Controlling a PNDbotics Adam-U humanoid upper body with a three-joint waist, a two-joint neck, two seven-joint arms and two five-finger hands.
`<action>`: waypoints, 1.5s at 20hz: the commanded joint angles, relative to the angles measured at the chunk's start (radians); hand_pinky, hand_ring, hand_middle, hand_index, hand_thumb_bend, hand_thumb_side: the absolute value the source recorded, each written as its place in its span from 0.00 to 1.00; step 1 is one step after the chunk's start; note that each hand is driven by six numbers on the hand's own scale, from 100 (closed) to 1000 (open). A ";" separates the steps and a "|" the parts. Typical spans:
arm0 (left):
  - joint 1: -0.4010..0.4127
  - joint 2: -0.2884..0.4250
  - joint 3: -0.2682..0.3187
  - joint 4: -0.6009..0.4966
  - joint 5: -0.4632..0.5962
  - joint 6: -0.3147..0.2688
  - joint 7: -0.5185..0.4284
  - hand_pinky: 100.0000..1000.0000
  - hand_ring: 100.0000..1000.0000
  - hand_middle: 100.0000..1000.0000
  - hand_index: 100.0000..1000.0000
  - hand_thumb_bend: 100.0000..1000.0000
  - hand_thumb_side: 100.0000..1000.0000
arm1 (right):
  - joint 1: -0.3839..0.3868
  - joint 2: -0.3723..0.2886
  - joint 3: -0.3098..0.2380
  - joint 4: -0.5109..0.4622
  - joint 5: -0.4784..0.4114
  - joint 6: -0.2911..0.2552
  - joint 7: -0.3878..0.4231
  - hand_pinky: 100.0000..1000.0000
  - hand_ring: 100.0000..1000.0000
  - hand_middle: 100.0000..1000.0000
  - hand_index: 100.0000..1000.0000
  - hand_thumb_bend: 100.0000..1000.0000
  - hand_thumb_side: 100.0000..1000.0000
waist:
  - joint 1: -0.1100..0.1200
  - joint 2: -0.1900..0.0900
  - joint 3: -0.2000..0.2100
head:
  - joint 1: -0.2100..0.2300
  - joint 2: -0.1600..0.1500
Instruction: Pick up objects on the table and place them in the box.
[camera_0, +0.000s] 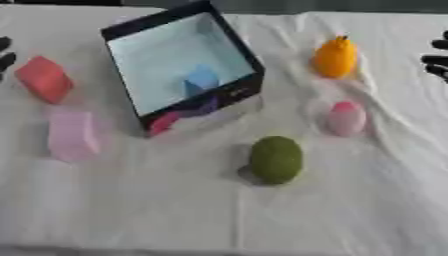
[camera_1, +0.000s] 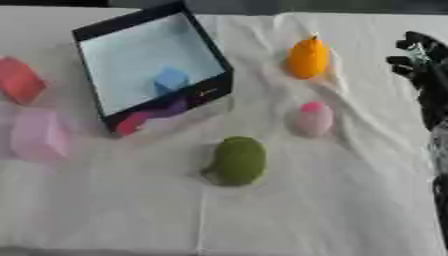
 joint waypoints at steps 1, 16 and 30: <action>-0.008 0.017 0.010 -0.013 -0.002 -0.001 0.003 0.91 0.84 0.77 0.77 0.01 0.74 | -0.016 -0.037 0.001 -0.004 0.002 0.000 0.008 0.83 0.72 0.76 0.83 0.00 0.53 | 0.007 -0.013 0.001 | -0.007 -0.014; -0.002 0.023 0.010 -0.011 -0.006 0.000 0.004 0.91 0.85 0.77 0.77 0.01 0.74 | -0.063 -0.172 0.075 -0.012 0.024 -0.021 0.073 0.84 0.76 0.80 0.86 0.00 0.40 | -0.003 -0.017 0.001 | -0.002 -0.014; 0.005 0.048 -0.012 -0.002 -0.020 0.010 -0.015 0.91 0.85 0.77 0.76 0.01 0.75 | -0.300 -0.697 0.506 0.093 0.286 -0.022 0.524 0.86 0.86 0.87 0.93 0.00 0.48 | -0.034 -0.031 0.007 | -0.020 -0.004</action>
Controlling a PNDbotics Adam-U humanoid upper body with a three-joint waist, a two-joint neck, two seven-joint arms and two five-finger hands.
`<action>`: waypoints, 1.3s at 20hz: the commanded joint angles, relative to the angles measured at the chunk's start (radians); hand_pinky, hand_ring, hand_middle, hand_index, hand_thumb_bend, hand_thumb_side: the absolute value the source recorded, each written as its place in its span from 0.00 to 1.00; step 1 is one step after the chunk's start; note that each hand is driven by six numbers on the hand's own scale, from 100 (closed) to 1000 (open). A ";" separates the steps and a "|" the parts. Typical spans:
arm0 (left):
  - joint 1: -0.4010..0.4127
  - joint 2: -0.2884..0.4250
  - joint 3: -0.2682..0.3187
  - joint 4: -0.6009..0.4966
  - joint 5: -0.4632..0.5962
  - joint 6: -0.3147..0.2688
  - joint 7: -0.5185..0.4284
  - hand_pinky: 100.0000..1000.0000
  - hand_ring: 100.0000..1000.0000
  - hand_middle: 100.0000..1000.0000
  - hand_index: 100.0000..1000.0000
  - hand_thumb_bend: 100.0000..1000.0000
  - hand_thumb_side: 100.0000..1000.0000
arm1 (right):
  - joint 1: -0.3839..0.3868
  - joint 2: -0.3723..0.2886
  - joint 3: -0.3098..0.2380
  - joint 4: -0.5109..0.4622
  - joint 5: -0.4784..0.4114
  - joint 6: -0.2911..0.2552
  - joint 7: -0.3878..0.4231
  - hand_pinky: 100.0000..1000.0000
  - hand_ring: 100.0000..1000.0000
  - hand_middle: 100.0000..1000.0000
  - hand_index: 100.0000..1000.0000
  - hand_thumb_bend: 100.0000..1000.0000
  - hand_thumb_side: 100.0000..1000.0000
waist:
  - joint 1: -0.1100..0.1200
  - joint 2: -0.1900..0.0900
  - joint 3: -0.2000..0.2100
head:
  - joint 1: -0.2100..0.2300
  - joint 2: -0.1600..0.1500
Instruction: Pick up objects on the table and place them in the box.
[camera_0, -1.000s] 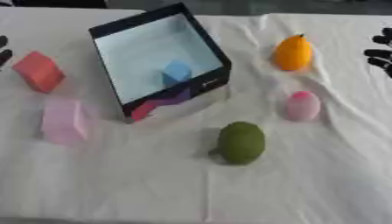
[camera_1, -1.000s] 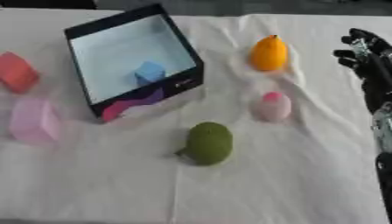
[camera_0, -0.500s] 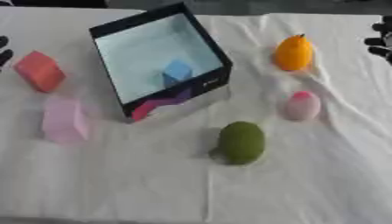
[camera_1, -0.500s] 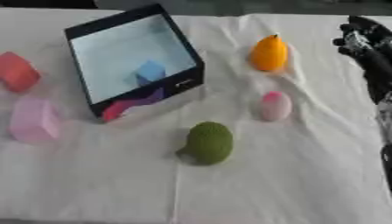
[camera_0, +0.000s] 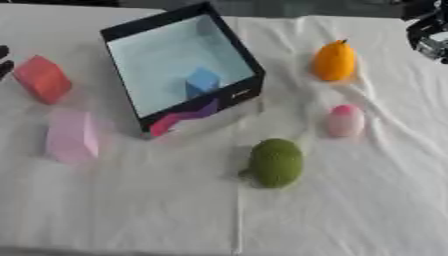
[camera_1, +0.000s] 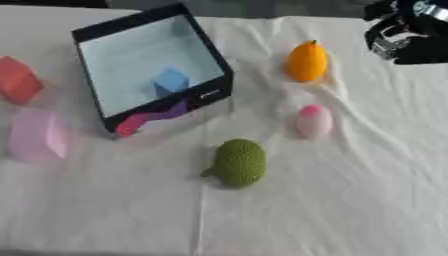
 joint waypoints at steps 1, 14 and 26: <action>-0.005 0.037 -0.001 -0.008 -0.004 0.000 -0.006 0.91 0.85 0.77 0.76 0.01 0.75 | -0.048 -0.081 0.068 0.009 0.081 -0.003 0.083 0.86 0.86 0.87 0.93 0.00 0.47 | -0.012 -0.031 0.001 | -0.005 0.002; -0.003 0.037 -0.006 -0.006 -0.007 0.002 -0.010 0.91 0.85 0.77 0.76 0.00 0.75 | -0.125 -0.005 0.164 0.041 0.209 -0.030 0.145 0.81 0.79 0.81 0.91 0.00 0.28 | -0.011 -0.030 -0.003 | -0.005 0.002; -0.004 0.032 -0.015 -0.005 -0.013 0.006 -0.020 0.91 0.85 0.77 0.76 0.00 0.76 | -0.119 0.089 0.208 0.051 0.316 -0.008 0.117 0.81 0.78 0.77 0.88 0.25 0.49 | -0.005 -0.026 0.000 | -0.016 0.001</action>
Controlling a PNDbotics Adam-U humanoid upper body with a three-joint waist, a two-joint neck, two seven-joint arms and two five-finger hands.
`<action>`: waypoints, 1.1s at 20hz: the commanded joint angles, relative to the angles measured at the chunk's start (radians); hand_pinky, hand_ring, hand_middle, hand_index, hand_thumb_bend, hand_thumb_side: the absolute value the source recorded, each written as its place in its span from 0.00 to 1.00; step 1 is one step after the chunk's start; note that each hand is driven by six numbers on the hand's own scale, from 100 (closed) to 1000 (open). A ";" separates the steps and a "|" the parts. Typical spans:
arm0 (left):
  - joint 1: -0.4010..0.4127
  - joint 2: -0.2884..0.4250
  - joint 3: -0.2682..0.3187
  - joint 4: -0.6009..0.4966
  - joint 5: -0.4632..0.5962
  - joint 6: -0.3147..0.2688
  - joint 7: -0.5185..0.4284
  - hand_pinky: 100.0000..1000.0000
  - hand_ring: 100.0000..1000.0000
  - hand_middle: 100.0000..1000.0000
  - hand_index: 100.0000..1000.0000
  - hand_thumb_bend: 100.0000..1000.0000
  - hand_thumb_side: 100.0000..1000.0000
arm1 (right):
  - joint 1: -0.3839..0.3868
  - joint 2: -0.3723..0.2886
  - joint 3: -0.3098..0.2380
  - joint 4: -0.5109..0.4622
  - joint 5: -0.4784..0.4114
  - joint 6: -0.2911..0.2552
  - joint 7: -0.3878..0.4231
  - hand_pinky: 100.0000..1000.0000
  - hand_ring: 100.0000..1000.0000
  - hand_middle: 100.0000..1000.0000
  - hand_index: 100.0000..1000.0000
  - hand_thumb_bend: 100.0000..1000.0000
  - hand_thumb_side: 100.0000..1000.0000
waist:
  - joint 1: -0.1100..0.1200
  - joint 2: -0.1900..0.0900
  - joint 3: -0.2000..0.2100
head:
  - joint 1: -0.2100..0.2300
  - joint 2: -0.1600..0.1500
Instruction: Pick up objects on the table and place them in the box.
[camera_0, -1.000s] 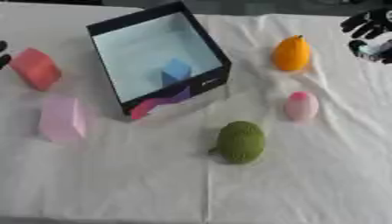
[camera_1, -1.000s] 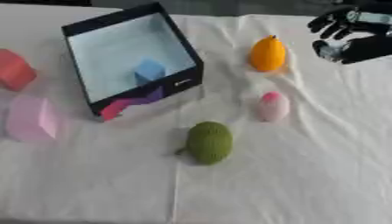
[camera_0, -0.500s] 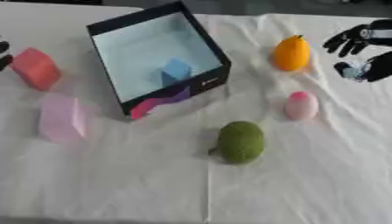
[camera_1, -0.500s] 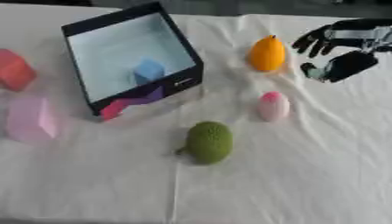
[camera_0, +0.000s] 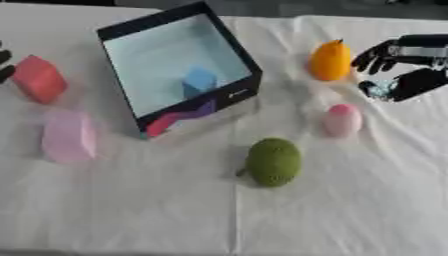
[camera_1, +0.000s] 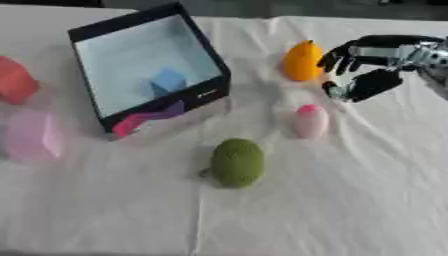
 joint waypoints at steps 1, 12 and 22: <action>-0.007 0.024 0.003 -0.011 -0.003 -0.001 -0.004 0.91 0.85 0.77 0.76 0.00 0.76 | -0.011 -0.002 -0.002 0.005 0.039 -0.016 0.006 0.81 0.78 0.76 0.88 0.26 0.49 | -0.003 -0.025 0.001 | -0.005 0.001; -0.011 0.022 -0.001 -0.011 -0.002 0.002 -0.009 0.91 0.85 0.77 0.76 0.00 0.76 | 0.019 0.005 -0.006 -0.019 0.067 -0.076 0.034 0.85 0.80 0.76 0.90 0.39 0.52 | -0.005 -0.025 0.009 | -0.002 0.002; -0.014 0.019 -0.004 -0.013 -0.002 0.001 -0.013 0.91 0.85 0.77 0.76 0.00 0.76 | 0.048 0.023 -0.003 0.029 0.136 -0.085 0.027 0.84 0.80 0.77 0.87 0.40 0.50 | -0.003 -0.021 0.013 | -0.005 -0.003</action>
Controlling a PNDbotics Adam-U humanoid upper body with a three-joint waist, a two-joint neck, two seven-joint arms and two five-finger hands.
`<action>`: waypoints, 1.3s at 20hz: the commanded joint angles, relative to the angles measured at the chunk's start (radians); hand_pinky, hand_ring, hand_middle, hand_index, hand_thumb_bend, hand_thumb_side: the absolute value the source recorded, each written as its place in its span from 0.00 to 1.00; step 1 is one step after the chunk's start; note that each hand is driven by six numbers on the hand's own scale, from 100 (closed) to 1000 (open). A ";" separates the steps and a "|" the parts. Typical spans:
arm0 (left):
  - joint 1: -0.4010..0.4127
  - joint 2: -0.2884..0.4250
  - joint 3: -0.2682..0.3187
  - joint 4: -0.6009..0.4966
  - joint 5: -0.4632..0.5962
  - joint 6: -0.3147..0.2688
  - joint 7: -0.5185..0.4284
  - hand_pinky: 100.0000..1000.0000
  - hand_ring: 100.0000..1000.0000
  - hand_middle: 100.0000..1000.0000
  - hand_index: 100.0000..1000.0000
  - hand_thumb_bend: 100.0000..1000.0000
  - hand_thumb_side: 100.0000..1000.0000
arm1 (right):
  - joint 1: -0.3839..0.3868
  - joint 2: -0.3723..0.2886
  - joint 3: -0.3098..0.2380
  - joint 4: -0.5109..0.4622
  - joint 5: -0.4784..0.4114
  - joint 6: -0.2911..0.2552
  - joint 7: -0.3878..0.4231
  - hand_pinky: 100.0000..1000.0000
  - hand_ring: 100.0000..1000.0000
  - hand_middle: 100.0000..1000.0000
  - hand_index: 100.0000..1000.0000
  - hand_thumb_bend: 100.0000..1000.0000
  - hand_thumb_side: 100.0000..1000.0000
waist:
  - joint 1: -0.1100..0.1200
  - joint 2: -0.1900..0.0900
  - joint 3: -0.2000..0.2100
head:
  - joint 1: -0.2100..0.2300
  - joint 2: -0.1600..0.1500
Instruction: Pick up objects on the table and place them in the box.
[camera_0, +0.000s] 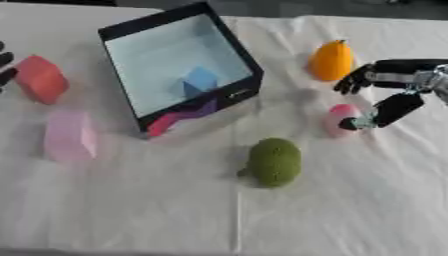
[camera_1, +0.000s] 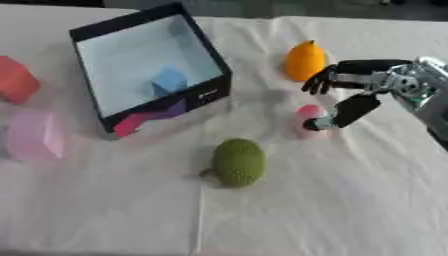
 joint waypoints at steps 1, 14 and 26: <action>-0.012 0.019 0.002 -0.013 -0.001 -0.002 -0.004 0.91 0.85 0.77 0.76 0.00 0.76 | -0.002 -0.013 -0.013 0.017 0.028 -0.007 -0.007 0.84 0.80 0.77 0.87 0.40 0.50 | -0.003 -0.021 0.001 | -0.001 -0.004; -0.013 0.018 0.000 -0.016 -0.002 -0.002 -0.007 0.91 0.86 0.77 0.76 0.00 0.76 | 0.014 0.029 -0.021 0.085 0.086 -0.022 -0.027 0.83 0.79 0.75 0.86 0.40 0.48 | 0.003 -0.015 -0.001 | 0.001 -0.013; -0.015 0.019 -0.001 -0.016 -0.001 -0.001 -0.008 0.91 0.86 0.77 0.76 0.00 0.75 | 0.026 0.011 -0.046 0.006 -0.071 0.066 -0.171 0.77 0.65 0.49 0.66 0.12 0.26 | 0.001 -0.017 0.002 | 0.002 -0.017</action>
